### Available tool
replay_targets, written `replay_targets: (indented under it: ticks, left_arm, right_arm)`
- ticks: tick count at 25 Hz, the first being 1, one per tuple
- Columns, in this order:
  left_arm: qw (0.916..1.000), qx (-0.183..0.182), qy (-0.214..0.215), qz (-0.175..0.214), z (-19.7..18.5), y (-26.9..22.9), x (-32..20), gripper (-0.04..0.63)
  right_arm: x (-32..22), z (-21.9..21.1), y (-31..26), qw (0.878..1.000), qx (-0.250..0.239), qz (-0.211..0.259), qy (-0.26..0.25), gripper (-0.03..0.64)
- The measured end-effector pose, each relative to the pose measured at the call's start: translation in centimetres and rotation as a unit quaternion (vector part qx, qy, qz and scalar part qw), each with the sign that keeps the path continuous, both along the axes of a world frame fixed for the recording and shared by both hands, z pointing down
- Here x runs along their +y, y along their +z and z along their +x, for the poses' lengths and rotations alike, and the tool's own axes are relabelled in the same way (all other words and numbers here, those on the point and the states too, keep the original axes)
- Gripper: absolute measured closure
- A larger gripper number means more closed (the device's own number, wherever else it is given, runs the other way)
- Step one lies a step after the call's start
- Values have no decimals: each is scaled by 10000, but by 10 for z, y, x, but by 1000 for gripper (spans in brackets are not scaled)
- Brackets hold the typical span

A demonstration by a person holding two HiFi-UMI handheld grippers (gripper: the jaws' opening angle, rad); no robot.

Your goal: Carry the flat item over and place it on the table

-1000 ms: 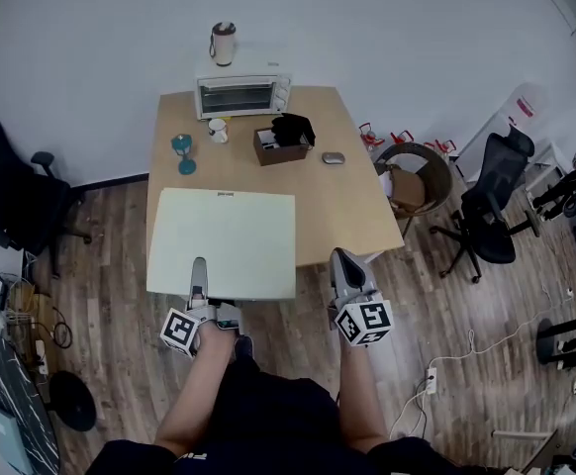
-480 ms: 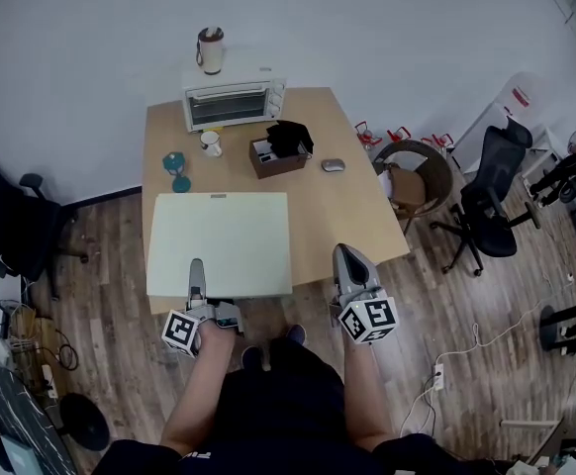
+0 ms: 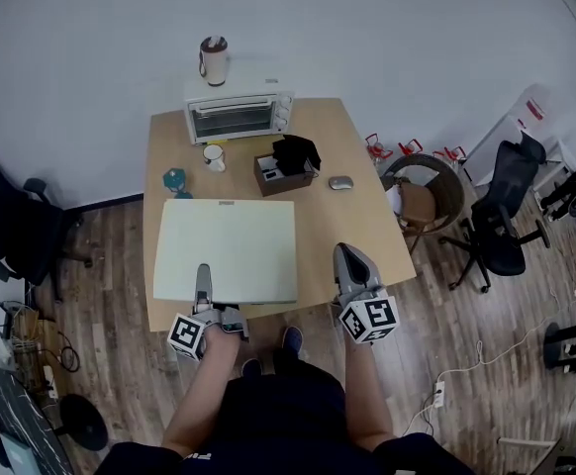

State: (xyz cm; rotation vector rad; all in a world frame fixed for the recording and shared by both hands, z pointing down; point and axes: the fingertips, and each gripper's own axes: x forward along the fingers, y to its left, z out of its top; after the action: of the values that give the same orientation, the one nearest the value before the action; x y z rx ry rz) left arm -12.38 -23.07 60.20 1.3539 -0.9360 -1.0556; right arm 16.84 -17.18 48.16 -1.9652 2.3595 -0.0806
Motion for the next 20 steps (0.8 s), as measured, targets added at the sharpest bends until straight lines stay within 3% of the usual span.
replay_targets:
  ticks: [8,16,20]
  left_arm:
    - [9996,-52,-273,-58,27,5,-32,318]
    - [9974,-191,-678,-163,45,16,-51,318]
    - [9952,-100,-955,-165,52,13,-56,318]
  right_arm:
    - [-58,25,3,9994,142,-38,-326,610]
    - [-113,46,2,9969,-10,-43,-787,609]
    - [-135,47,5,9940,57,-50,-1091,609]
